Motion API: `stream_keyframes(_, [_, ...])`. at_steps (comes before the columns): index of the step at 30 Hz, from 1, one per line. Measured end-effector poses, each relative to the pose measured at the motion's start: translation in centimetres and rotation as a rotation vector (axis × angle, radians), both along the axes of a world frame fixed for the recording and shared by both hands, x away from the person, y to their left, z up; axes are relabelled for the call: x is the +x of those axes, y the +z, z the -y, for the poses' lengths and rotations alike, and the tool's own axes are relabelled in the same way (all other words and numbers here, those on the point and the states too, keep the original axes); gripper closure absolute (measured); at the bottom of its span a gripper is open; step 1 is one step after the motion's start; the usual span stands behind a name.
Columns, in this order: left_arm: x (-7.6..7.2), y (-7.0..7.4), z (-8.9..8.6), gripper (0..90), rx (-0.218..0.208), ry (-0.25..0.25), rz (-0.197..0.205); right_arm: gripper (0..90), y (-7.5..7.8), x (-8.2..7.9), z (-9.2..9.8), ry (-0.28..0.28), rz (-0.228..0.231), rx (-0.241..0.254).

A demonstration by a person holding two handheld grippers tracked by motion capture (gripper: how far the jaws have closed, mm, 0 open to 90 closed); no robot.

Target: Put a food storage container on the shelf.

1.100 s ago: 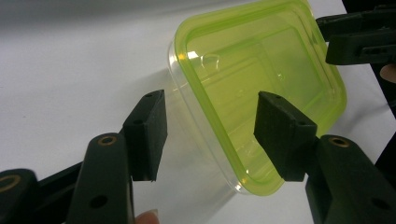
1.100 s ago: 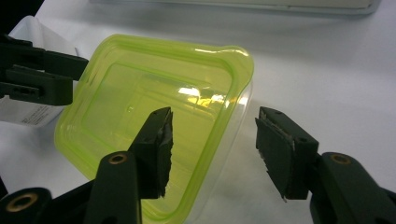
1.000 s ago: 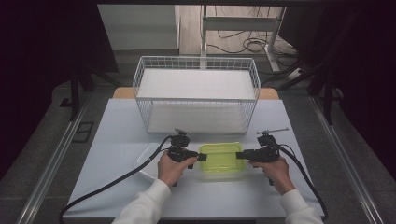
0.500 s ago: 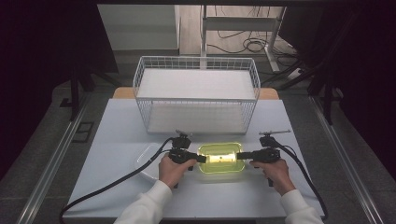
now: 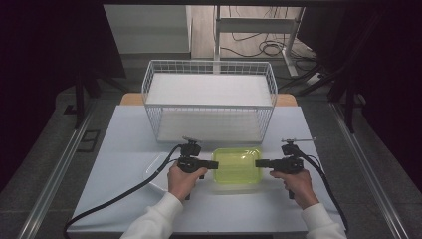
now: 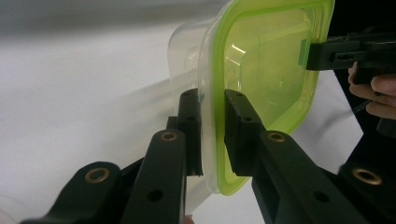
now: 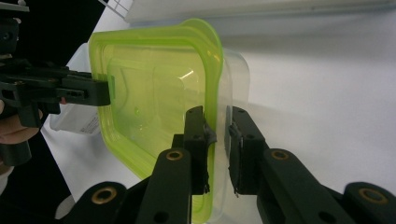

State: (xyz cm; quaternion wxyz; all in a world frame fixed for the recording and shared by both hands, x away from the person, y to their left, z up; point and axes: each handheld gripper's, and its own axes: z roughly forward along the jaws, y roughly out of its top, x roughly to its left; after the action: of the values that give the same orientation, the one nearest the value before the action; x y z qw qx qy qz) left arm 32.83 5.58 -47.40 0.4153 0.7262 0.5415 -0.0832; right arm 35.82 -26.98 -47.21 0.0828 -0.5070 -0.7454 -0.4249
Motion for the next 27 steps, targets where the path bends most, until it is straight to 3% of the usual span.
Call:
stream_keyframes(6, [-0.8,1.5,-0.4,78.3,-0.008,0.010,0.079,78.3,1.7,-0.8,-0.4,0.017,0.087,-0.016])
stream_keyframes(12, [-1.5,3.2,-1.3,78.5,-0.027,0.006,0.155,78.2,3.0,-1.4,-0.8,0.035,0.159,-0.001])
stream_keyframes(19, [-2.0,4.1,-1.8,79.0,-0.019,0.005,0.205,78.1,4.3,-1.9,-1.6,0.049,0.223,-0.027])
stream_keyframes(27, [-2.2,5.0,-2.3,78.9,-0.041,-0.008,0.249,78.2,5.5,-2.3,-1.7,0.054,0.273,-0.025])
